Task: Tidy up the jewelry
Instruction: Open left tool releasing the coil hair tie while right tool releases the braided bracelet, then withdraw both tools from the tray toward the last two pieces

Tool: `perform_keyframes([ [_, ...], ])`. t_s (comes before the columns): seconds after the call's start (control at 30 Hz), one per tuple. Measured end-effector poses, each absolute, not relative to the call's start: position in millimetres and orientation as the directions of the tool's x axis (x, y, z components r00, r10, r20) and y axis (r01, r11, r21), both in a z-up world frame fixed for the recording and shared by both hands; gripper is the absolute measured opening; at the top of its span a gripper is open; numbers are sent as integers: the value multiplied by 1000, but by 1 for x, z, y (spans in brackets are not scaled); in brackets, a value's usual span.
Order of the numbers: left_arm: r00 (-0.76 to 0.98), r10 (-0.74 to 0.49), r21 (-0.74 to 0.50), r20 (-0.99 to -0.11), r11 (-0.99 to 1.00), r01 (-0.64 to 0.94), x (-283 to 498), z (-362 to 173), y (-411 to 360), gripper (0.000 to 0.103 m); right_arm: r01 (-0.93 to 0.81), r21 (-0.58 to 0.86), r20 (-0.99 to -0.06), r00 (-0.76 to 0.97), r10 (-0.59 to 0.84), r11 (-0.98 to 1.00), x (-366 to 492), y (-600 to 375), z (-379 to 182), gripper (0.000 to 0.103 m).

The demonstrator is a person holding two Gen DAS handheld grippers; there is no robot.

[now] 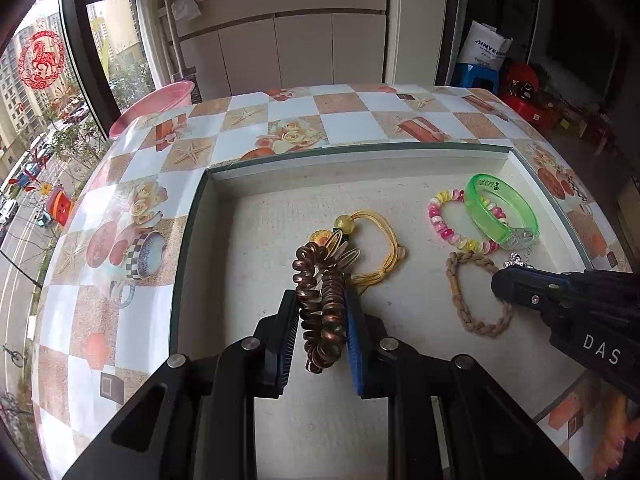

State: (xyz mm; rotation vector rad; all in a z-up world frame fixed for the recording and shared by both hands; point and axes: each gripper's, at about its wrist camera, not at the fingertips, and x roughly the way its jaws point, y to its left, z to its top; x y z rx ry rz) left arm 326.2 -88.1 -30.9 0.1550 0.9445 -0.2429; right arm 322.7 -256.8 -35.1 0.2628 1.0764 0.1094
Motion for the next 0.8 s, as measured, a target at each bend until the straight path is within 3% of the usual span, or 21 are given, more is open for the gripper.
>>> perform_keyframes([
  [0.07,563,-141,20,-815,962,271,325,-29,-87,56,39,281,-850,474,229,959,322,-258,-33,8],
  [0.1,575,-135,25,-807,965,262,323,-28,-86,78,42,291,-846,478,236,956,320,-259,-31,9],
  [0.13,599,-128,33,-791,968,250,320,-25,-84,81,46,303,-841,483,244,952,319,-260,-29,11],
  [0.2,613,-129,37,-780,967,250,318,-21,-84,81,55,335,-826,497,265,941,316,-265,-24,23],
  [0.27,603,-132,34,-787,966,255,319,-19,-84,81,65,353,-817,507,274,933,314,-269,-20,52],
  [0.5,607,-123,29,-785,972,234,315,-10,-83,81,93,371,-795,547,264,924,301,-282,-3,54],
  [0.7,624,-123,33,-772,972,233,300,0,-81,81,96,378,-787,557,265,921,287,-286,5,63],
  [0.73,624,-122,35,-772,972,234,298,2,-80,96,97,383,-785,558,268,919,284,-286,5,64],
  [0.77,626,-118,38,-770,972,231,294,3,-79,103,98,386,-785,558,271,917,282,-287,6,64],
  [0.8,639,-115,41,-761,974,224,290,6,-77,103,99,388,-785,557,272,916,280,-287,6,66],
])
